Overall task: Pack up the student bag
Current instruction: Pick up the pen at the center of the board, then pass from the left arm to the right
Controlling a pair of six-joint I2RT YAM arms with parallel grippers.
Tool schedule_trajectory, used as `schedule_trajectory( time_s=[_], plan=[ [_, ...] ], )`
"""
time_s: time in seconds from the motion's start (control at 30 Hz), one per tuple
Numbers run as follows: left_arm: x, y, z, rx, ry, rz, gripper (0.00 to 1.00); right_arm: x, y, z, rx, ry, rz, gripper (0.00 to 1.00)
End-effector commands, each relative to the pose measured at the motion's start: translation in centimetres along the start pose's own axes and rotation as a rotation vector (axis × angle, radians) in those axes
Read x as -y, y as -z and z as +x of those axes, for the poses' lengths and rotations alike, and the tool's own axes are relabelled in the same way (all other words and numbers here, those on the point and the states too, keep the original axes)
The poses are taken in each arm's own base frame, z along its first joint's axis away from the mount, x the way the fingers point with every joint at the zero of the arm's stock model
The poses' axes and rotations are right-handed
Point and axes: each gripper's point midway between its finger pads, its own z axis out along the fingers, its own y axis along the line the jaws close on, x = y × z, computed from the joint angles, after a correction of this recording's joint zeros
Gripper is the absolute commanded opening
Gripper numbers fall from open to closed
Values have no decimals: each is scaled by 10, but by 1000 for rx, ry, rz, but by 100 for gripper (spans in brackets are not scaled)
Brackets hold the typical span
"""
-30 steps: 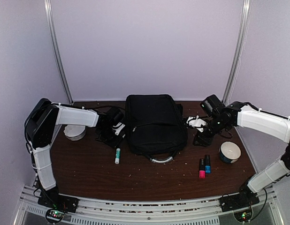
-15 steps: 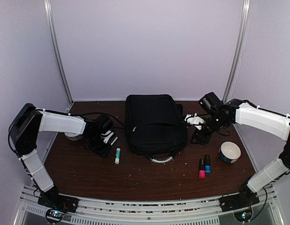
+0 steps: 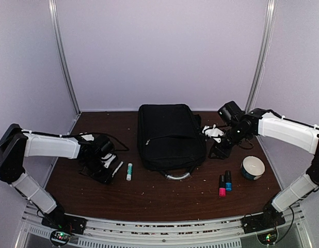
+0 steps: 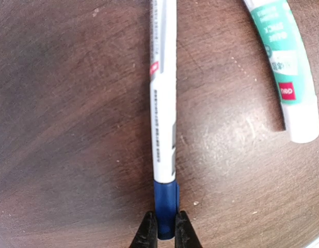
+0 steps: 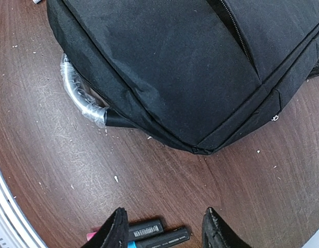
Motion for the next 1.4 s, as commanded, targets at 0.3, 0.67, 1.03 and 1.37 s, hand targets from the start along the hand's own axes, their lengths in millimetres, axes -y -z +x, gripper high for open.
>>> schedule_trajectory(
  time_s=[0.3,0.67,1.03,1.37],
  plan=[
    [14,72,-49,187,-92,27,8,-29,48,-47,217,114,-166,50],
    [64,136,-101,396,-410,135,8,-20,73,-114,226,291,-268,51],
    [134,148,-106,426,-782,124,8,-60,43,-142,191,374,-453,52],
    [156,154,-106,455,-875,105,8,-106,33,-136,157,411,-623,52]
  ],
)
